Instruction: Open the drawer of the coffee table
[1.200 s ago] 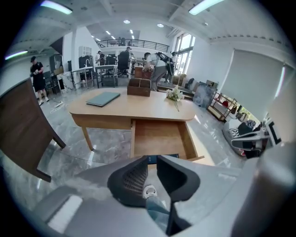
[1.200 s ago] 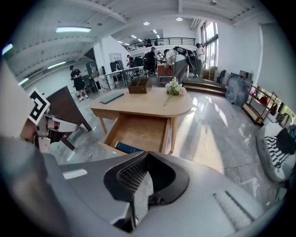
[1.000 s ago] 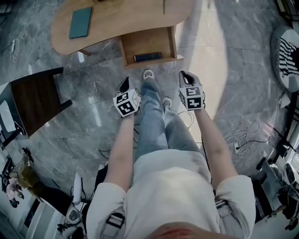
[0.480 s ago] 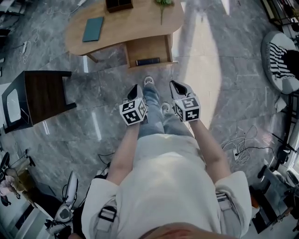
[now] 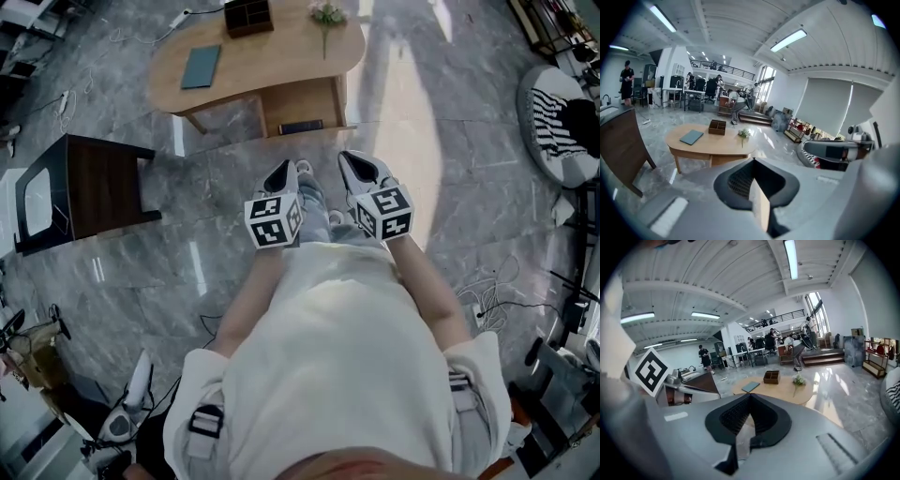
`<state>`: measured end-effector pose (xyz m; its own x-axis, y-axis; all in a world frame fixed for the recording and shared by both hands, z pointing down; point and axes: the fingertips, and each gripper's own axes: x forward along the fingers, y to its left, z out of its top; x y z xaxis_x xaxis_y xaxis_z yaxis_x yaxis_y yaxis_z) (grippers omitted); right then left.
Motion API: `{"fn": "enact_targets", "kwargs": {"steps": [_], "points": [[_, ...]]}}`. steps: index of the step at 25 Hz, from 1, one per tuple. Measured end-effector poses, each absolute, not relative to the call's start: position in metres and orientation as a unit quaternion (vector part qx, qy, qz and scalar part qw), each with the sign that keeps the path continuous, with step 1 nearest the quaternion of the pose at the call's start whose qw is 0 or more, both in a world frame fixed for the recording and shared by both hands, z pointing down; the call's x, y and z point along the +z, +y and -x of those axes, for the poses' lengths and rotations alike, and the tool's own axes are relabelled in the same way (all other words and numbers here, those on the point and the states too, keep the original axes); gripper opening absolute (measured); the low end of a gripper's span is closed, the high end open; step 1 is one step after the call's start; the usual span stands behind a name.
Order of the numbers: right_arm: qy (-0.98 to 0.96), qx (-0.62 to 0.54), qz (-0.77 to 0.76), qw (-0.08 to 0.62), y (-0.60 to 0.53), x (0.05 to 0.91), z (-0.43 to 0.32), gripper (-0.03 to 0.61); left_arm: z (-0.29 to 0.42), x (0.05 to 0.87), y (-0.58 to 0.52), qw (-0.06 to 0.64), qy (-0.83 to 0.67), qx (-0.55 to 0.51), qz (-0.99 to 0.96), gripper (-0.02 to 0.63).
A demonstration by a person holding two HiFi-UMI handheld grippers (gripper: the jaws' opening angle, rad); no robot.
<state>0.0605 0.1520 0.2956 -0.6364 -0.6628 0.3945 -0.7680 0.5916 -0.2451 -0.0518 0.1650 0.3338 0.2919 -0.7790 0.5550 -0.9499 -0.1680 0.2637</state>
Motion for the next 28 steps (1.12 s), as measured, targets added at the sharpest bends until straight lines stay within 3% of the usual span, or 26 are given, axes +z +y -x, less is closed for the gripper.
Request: {"fn": "enact_targets", "kwargs": {"steps": [28], "points": [[-0.894, 0.145, -0.41, 0.104, 0.184, 0.266, -0.075, 0.0, 0.033, 0.293, 0.184, 0.256, -0.566, 0.12, -0.775, 0.002]]}}
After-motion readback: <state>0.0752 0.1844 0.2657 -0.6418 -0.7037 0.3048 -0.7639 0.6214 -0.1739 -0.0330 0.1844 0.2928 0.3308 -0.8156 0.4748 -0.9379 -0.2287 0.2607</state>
